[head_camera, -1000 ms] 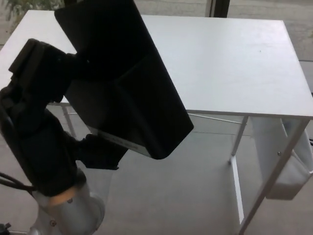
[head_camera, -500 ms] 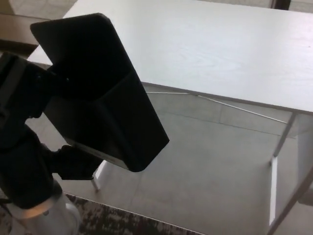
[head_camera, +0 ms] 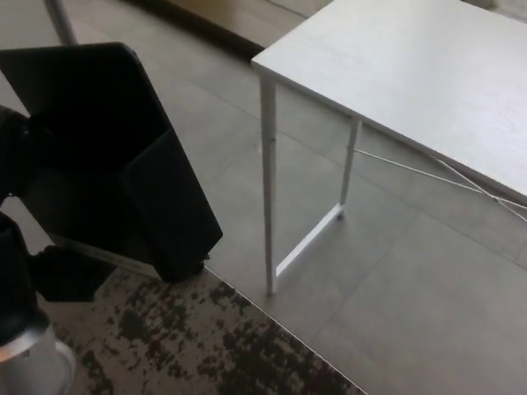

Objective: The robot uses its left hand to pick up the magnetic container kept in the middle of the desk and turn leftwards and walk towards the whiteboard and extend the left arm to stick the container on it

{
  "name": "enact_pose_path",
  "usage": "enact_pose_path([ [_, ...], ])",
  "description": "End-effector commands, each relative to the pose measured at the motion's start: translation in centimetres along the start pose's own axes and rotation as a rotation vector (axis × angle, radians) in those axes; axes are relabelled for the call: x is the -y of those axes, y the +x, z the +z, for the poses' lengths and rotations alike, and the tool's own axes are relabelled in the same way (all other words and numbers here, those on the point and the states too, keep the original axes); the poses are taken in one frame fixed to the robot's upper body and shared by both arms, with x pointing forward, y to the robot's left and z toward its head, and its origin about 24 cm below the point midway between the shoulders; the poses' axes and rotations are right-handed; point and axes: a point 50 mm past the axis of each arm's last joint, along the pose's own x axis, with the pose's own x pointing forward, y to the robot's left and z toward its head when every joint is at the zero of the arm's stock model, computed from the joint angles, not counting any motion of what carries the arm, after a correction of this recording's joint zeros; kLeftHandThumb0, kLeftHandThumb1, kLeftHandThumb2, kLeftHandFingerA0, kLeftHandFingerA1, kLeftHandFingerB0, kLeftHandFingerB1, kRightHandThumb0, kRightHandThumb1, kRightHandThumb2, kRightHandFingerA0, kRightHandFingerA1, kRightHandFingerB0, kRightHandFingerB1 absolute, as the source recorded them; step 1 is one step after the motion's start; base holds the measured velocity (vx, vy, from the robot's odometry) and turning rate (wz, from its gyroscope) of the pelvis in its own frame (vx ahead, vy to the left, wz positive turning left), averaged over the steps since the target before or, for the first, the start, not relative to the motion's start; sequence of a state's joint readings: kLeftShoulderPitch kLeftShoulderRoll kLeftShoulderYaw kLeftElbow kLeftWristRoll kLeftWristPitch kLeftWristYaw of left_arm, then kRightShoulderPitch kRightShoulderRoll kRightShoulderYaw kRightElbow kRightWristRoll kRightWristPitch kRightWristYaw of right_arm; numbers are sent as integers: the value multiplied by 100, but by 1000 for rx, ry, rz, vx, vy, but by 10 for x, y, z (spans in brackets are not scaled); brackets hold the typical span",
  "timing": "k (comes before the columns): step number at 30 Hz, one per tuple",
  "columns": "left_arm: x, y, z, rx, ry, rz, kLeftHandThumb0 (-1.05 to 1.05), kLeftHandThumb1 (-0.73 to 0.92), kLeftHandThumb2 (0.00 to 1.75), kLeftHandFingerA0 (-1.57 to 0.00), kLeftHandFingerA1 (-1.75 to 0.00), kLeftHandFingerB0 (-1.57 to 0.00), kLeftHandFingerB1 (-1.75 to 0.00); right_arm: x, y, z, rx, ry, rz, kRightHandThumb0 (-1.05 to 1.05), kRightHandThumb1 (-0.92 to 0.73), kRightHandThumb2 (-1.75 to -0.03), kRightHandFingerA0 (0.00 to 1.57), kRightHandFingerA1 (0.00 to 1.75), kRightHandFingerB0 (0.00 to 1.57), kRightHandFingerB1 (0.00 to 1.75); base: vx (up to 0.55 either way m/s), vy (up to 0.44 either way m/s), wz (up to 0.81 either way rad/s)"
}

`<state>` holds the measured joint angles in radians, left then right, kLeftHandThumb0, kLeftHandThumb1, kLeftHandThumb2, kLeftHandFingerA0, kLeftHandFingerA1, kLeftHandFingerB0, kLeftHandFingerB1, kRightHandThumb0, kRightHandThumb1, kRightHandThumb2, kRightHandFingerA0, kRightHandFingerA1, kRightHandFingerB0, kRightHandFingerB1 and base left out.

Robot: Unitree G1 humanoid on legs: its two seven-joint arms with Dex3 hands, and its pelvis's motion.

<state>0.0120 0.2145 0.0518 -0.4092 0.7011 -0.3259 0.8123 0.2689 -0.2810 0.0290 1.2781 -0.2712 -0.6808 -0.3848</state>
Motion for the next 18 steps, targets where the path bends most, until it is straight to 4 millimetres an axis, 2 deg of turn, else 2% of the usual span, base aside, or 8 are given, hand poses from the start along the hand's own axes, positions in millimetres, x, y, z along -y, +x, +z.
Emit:
enact_pose_path([
  [1, -7, 1, -4, 94, 33, -12, -36, 64, 120, -90, -168, -68, -163, 8, 4, -1, -11, 0, -17, -56, -84, -65, 97, 80, 79, 51, -150, -467, 25],
  [3, -8, 2, -5, 98, 54, -20, -35, 64, 121, -90, -169, -67, -164, 8, 3, -1, -11, -1, -20, -55, -84, -65, 97, 79, 79, 52, -90, -300, 80],
  [4, -9, 2, -7, 105, 59, -22, -37, 67, 115, -89, -166, -66, -162, 8, 3, 0, -1, -10, -18, -56, -84, -65, 98, 80, 79, 52, 35, -167, 76],
  [7, -12, 2, -11, 105, 69, -30, -39, 70, 112, -88, -164, -65, -160, 8, 4, 1, 6, -11, -20, -54, -84, -65, 98, 81, 80, 52, 21, -126, 85],
  [8, -13, 2, -13, 96, 75, -37, -44, 69, 111, -77, -170, -69, -164, 8, 3, 1, 5, -7, -20, -53, -83, -65, 98, 82, 79, 53, 35, -33, 85],
  [13, -16, 2, -17, 76, 101, -47, -46, 69, 113, -79, -170, -70, -163, 10, 3, 1, 6, -6, -21, -52, -83, -65, 97, 82, 79, 53, 8, -34, 79],
  [17, -19, 3, -21, 63, 141, -47, -49, 68, 114, -80, -174, -73, -162, 9, 3, 2, 14, -8, -28, -54, -83, -65, 98, 82, 80, 54, 66, 170, 78],
  [18, -21, 4, -24, 63, 167, -43, -58, 66, 125, -107, -130, -99, -127, 8, 5, 2, 11, -1, -20, -50, -82, -65, 99, 81, 80, 53, 85, 260, 42],
])
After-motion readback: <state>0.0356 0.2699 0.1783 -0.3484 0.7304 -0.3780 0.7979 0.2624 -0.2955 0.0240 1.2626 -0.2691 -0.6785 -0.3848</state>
